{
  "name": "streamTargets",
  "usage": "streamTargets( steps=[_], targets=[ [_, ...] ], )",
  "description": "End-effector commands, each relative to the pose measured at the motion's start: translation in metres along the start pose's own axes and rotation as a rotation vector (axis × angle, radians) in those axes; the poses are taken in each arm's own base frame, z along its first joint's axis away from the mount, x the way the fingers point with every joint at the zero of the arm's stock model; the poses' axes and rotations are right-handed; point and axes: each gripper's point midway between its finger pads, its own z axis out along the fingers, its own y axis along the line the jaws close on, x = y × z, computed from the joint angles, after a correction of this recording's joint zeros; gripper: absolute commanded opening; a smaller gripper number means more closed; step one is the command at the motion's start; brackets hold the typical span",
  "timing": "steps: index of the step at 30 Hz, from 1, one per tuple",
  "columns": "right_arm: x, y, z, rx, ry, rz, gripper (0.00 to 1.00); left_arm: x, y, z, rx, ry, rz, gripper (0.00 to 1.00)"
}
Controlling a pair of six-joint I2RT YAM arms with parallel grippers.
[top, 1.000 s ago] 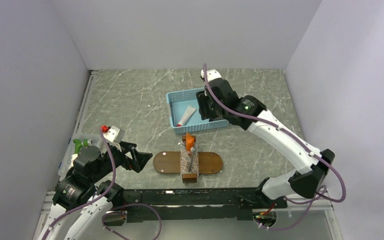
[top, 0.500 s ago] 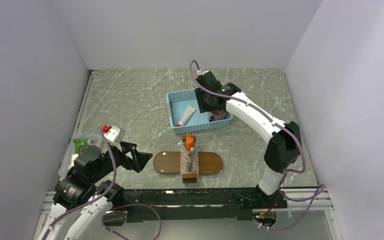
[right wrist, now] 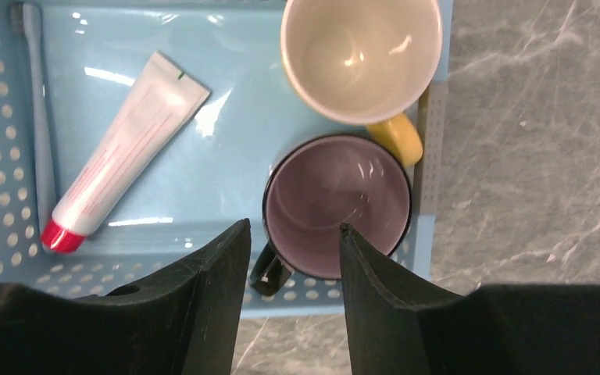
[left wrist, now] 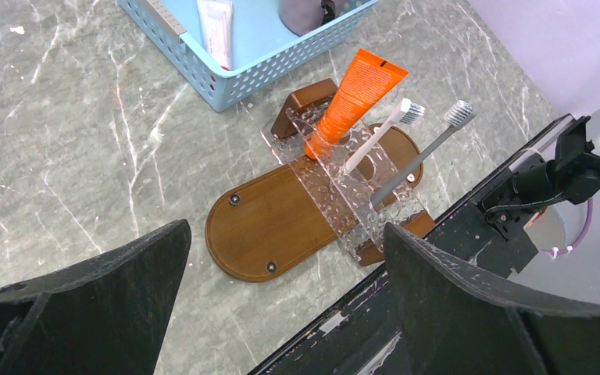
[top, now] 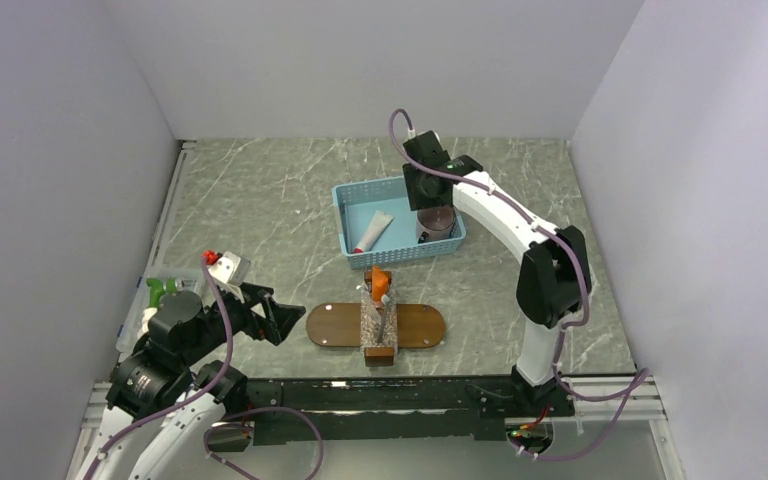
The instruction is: Prepare toiletry sets of a toothbrush and toothpaste on the tray
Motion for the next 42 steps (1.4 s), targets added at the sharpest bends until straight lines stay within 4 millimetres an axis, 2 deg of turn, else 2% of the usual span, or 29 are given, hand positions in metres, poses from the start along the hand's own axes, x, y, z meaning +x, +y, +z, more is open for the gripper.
streamTargets(
  steps=[1, 13, 18, 27, 31, 34, 39, 42],
  targets=[
    [-0.037, 0.001, 0.010, -0.001, -0.080, -0.009, 0.48, -0.006, 0.000, 0.004, 0.001, -0.019, -0.007, 0.99],
    [-0.057, 0.000, 0.057, 0.017, -0.083, -0.064, 0.47, -0.006, 0.000, 0.004, -0.005, -0.021, -0.009, 0.99],
    [-0.064, 0.000, 0.067, 0.022, -0.088, -0.074, 0.48, -0.006, 0.001, 0.004, -0.009, -0.021, -0.010, 0.99],
    [-0.063, 0.001, 0.084, 0.011, -0.062, -0.078, 0.47, -0.005, 0.002, 0.004, -0.015, -0.018, -0.013, 0.99],
    [-0.059, 0.000, 0.093, 0.009, -0.038, -0.083, 0.41, -0.005, 0.003, 0.004, -0.016, -0.019, -0.013, 0.99],
    [-0.060, 0.000, 0.095, 0.004, -0.035, -0.087, 0.32, -0.005, 0.002, 0.004, -0.015, -0.020, -0.013, 0.99],
    [-0.061, -0.002, 0.099, 0.002, -0.020, -0.109, 0.27, -0.005, 0.003, 0.004, -0.016, -0.020, -0.013, 0.99],
    [-0.062, -0.003, 0.100, 0.000, -0.019, -0.116, 0.17, -0.005, 0.003, 0.004, -0.016, -0.019, -0.014, 0.99]
  ],
)
